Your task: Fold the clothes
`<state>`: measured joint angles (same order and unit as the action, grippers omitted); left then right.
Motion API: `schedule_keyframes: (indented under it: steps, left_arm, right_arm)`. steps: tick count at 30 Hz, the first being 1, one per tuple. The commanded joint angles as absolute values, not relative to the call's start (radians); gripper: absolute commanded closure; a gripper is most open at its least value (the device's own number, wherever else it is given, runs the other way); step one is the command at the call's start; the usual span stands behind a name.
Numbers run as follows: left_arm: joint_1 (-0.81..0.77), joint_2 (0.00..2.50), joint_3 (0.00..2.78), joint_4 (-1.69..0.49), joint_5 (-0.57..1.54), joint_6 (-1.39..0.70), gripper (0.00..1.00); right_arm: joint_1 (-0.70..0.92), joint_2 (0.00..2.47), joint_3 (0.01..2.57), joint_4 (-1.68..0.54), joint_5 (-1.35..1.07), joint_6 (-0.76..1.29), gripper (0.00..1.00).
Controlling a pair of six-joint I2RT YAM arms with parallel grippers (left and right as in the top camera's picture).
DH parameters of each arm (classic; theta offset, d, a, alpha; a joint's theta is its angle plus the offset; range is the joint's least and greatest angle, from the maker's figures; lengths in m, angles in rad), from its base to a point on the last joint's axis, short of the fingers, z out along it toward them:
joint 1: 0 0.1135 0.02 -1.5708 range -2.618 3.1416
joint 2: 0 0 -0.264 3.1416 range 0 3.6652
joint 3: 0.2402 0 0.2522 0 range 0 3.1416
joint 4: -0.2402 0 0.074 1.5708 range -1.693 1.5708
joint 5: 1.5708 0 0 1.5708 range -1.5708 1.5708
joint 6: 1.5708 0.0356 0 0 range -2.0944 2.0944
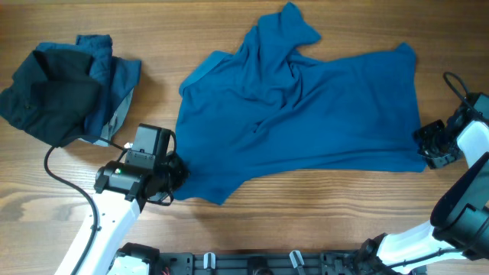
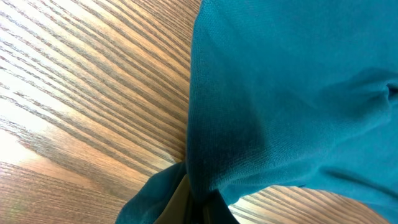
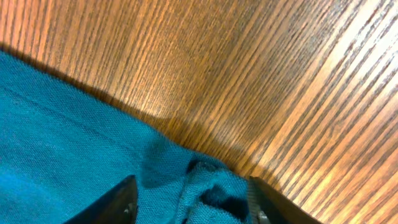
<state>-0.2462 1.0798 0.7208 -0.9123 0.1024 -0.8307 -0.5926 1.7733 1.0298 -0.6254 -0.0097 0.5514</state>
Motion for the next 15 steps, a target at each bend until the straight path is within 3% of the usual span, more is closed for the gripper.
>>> schedule_keyframes:
  steps: [1, 7, 10, 12, 13, 15]
  left_arm:
    - [-0.238, 1.073, 0.715, -0.910, 0.081, -0.815, 0.96]
    - [-0.238, 1.073, 0.715, -0.902, 0.081, -0.815, 0.96]
    - [-0.238, 1.073, 0.715, -0.903, 0.081, -0.815, 0.96]
    - [-0.238, 1.073, 0.715, -0.903, 0.082, -0.815, 0.96]
    - [-0.238, 1.073, 0.715, -0.903, 0.082, -0.815, 0.96]
    - [-0.238, 1.073, 0.715, -0.903, 0.082, -0.815, 0.96]
  right_arm:
    - [-0.588, 1.794, 1.025, -0.623, 0.023, 0.550, 0.53]
    - [-0.588, 1.794, 0.954, -0.613, 0.010, 0.578, 0.48]
    - [-0.588, 1.794, 0.945, -0.604, -0.049, 0.575, 0.69]
    - [-0.591, 1.788, 0.964, -0.614, -0.097, 0.551, 0.91]
    - [-0.591, 1.781, 0.981, -0.626, -0.107, 0.537, 0.96]
    - [-0.591, 1.750, 1.029, -0.673, -0.105, 0.522, 0.96]
